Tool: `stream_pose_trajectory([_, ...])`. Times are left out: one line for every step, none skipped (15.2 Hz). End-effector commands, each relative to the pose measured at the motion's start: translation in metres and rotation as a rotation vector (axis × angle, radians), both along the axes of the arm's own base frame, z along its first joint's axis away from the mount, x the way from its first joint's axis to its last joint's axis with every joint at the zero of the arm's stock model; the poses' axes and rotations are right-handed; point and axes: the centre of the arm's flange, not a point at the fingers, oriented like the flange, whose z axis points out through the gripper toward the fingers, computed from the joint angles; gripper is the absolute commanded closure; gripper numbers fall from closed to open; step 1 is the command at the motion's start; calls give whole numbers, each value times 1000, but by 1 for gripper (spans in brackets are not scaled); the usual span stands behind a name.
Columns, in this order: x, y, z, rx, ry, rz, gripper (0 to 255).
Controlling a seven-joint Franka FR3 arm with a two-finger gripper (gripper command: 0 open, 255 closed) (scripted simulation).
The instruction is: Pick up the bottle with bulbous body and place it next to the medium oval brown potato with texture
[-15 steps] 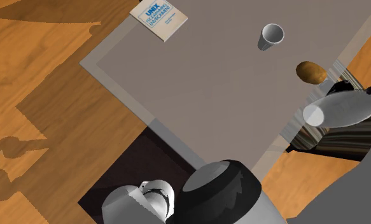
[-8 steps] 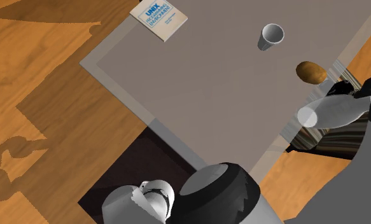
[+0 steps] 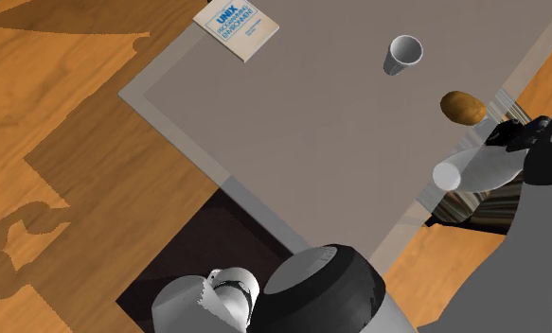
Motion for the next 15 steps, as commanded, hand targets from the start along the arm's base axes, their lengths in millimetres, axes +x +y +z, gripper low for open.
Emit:
stream_pose_trajectory([1, 0, -10, 0, -1, 0, 255])
stream_pose_trajectory([1, 0, -16, 0, -1, 0, 255])
stream_pose_trajectory([1, 0, -21, 0, -1, 0, 255])
stream_pose_trajectory([1, 0, -26, 0, -1, 0, 255])
stream_pose_trajectory([1, 0, -36, 0, -1, 0, 255])
stream_pose_trajectory([1, 0, -36, 0, -1, 0, 255])
stream_pose_trajectory([1, 0, -36, 0, -1, 0, 255])
stream_pose_trajectory([1, 0, -36, 0, -1, 0, 255])
stream_pose_trajectory([1, 0, -36, 0, -1, 0, 255])
stream_pose_trajectory([1, 0, -36, 0, -1, 0, 255])
stream_pose_trajectory([1, 0, -36, 0, -1, 0, 255])
stream_pose_trajectory([1, 0, -36, 0, -1, 0, 255])
stream_pose_trajectory([1, 0, -36, 0, -1, 0, 255])
stream_pose_trajectory([1, 0, -36, 0, -1, 0, 0])
stream_pose_trajectory([1, 0, -36, 0, -1, 0, 0])
